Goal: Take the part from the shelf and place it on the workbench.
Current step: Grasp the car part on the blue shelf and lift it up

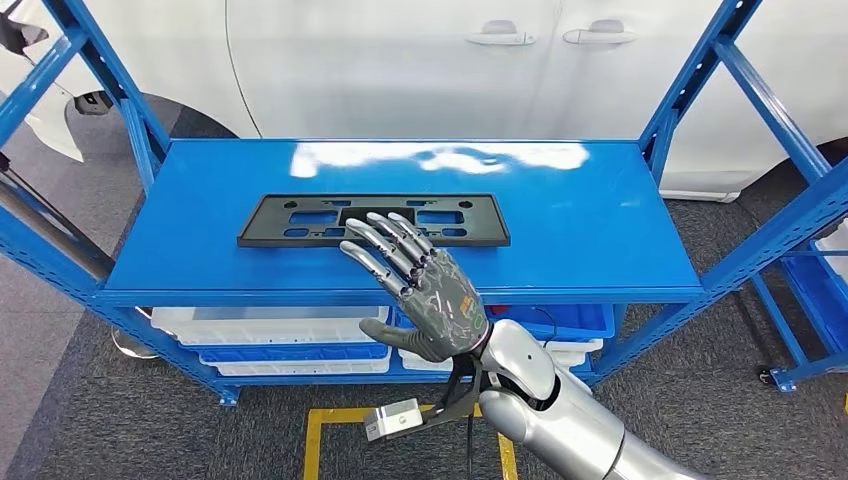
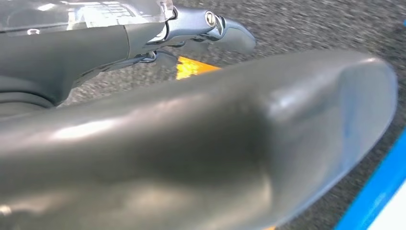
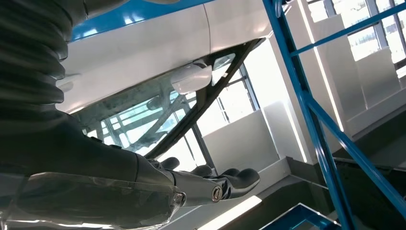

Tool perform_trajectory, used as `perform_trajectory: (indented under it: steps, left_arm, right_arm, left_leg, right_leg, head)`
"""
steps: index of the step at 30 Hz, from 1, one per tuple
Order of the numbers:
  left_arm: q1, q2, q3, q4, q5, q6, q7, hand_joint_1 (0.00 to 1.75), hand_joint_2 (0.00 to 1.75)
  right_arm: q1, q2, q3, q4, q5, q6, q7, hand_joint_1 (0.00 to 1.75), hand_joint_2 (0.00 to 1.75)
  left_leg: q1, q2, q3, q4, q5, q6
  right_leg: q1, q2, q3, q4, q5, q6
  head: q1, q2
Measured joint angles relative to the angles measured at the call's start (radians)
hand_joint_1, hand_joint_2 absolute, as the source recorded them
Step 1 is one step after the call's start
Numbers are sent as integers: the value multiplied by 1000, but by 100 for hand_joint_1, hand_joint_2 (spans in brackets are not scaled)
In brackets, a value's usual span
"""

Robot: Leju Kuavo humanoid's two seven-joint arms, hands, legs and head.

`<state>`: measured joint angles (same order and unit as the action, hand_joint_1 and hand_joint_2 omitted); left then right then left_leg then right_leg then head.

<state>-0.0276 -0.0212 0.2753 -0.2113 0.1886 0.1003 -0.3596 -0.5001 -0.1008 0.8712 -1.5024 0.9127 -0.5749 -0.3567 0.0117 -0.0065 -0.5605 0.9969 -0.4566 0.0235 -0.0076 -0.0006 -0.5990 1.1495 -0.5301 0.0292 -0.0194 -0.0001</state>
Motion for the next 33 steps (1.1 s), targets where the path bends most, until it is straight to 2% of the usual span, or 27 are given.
perform_trajectory:
  steps: [2,3,4,5,7,8,9,11,12,13,15,16,17,18,19,20,21,22,23,24,25,28,29,30,32,33]
  left_arm:
    - [0,0,0,0,0,-1,-1,0,0]
    - [2,0,0,0,0,-1,-1,0,0]
    - [3,0,0,0,0,-1,-1,0,0]
    - [4,0,0,0,0,-1,-2,0,0]
    - [5,-3,0,2,-2,0,-2,0,0]
    - [3,-4,1,3,-3,0,-4,0,0]
    - [2,-6,1,4,-4,0,-4,0,0]
    - [-1,-6,1,5,-7,0,-6,0,0]
    - [-1,-6,1,5,-8,0,-7,0,0]
    - [-2,-6,1,5,-9,0,-8,0,0]
    - [-4,-6,0,5,-10,1,-9,0,0]
    - [-5,-6,0,5,-10,1,-9,0,0]
    - [-3,-5,0,5,-10,2,-9,0,0]
    - [-1,-4,0,5,-10,2,-9,0,0]
    - [0,-4,0,5,-11,2,-9,0,0]
    - [2,-4,0,5,-12,3,-9,0,0]
    - [3,-4,0,5,-15,4,-9,0,0]
    - [5,-4,0,6,-17,7,-9,0,0]
    - [5,-4,0,7,-20,10,-9,0,0]
    - [5,-4,0,8,-21,13,-8,0,0]
    - [5,-4,0,9,-21,17,-7,0,0]
    - [3,-3,0,10,-25,25,-6,0,0]
    - [2,-3,0,10,-27,25,-5,0,0]
    - [1,-3,0,10,-29,25,-4,0,0]
    - [0,-1,1,10,-31,25,1,0,0]
    - [-1,0,1,10,-34,25,4,0,0]
  right_arm:
    - [0,0,1,2,0,0,0,0,175]
    - [1,0,1,3,0,0,0,0,175]
    - [1,0,1,4,0,0,0,0,175]
    - [1,0,1,4,0,0,0,0,175]
    - [0,0,1,6,0,0,0,0,175]
    - [0,0,1,6,-1,0,-1,0,175]
    - [0,-1,1,7,-1,0,-1,0,175]
    - [-1,0,1,7,-2,1,-2,0,175]
    - [-2,0,1,7,-2,0,-2,0,175]
    - [-2,0,1,6,-2,0,-2,0,175]
    - [-3,1,2,5,-2,0,-3,0,175]
    - [-2,1,2,6,-2,0,-3,0,175]
    - [-2,1,2,6,-2,1,-3,0,175]
    - [-1,1,2,6,-2,0,-3,0,175]
    - [-1,1,2,6,-2,0,-3,0,175]
    - [-1,1,2,6,-2,0,-3,0,175]
    - [-1,1,2,6,-2,0,-3,0,175]
    - [0,1,2,6,-2,0,-3,0,175]
    - [0,0,3,6,-2,0,-3,0,175]
    - [1,0,3,6,-2,0,-3,0,175]
    - [2,-1,3,6,-3,0,-3,0,175]
    - [-1,-1,2,5,-8,6,-3,0,175]
    - [-3,-1,2,5,-14,15,-4,0,175]
    - [-5,-2,2,6,-25,31,-6,0,175]
    - [-8,-3,3,11,-91,106,-21,0,175]
    - [-10,-4,5,18,-154,175,-34,0,175]
  left_leg:
    - [-3,-2,17,0,-16,4]
    - [-5,-3,28,0,-26,4]
    - [-7,-4,42,0,-37,4]
    - [-10,-5,58,0,-48,4]
    - [-13,-7,87,-1,-73,1]
    - [-14,-7,96,-3,-83,-3]
    - [-14,-7,102,-7,-91,-7]
    - [-15,-6,115,-6,-90,-19]
    - [-15,-4,112,11,-83,-24]
    - [-15,-3,98,50,-73,-29]
    - [-11,-1,26,170,-80,-37]
    - [-8,-1,-18,228,-104,-43]
    - [-5,-1,-58,269,-142,-49]
    - [-3,-1,-87,284,-177,-54]
    - [-1,0,-103,274,-194,-58]
    - [2,0,-108,239,-184,-60]
    - [3,1,-103,180,-138,-62]
    - [4,2,-98,114,-64,-62]
    - [4,3,-93,64,-2,-58]
    - [2,4,-90,33,48,-50]
    - [0,5,-90,24,70,-41]
    - [0,3,-82,19,66,-20]
    - [2,3,-77,14,65,-14]
    - [3,4,-72,11,62,-9]
    - [2,3,-65,9,54,-2]
    - [2,2,-61,9,49,-2]
  right_leg:
    - [0,0,-94,124,-44,2]
    - [1,0,-126,149,-51,0]
    - [3,0,-139,137,-38,-4]
    - [5,0,-134,91,-4,-10]
    - [16,1,-104,-47,104,-33]
    - [23,1,-92,-99,141,-42]
    - [28,1,-86,-129,164,-49]
    - [29,3,-73,-144,158,-55]
    - [26,4,-60,-150,155,-59]
    - [23,4,-44,-158,148,-63]
    - [19,4,-13,-167,129,-68]
    - [18,3,0,-168,118,-69]
    - [17,4,14,-168,106,-68]
    - [15,5,29,-168,93,-67]
    - [13,7,46,-167,81,-65]
    - [11,8,65,-166,69,-62]
    - [9,8,83,-165,55,-58]
    - [9,8,99,-162,42,-54]
    - [9,9,109,-158,29,-49]
    - [10,9,114,-155,17,-42]
    - [10,10,116,-153,8,-36]
    - [9,10,117,-147,-15,-19]
    - [7,9,104,-118,-32,-14]
    - [5,8,78,-68,-56,-10]
    - [2,7,-7,73,-106,-3]
    - [0,7,-45,123,-113,-1]
  head:
    - [1,0]
    - [1,0]
    - [1,0]
    - [1,0]
    - [-1,0]
    - [-1,0]
    - [-2,0]
    - [-1,0]
    - [-1,0]
    - [-2,0]
    - [-2,0]
    - [-3,0]
    - [-3,0]
    - [-3,0]
    - [-3,0]
    - [-3,0]
    - [-3,0]
    - [-4,0]
    - [-5,0]
    - [-6,0]
    - [-6,0]
    - [-5,0]
    - [-4,0]
    - [-3,0]
    - [-2,0]
    - [-2,0]
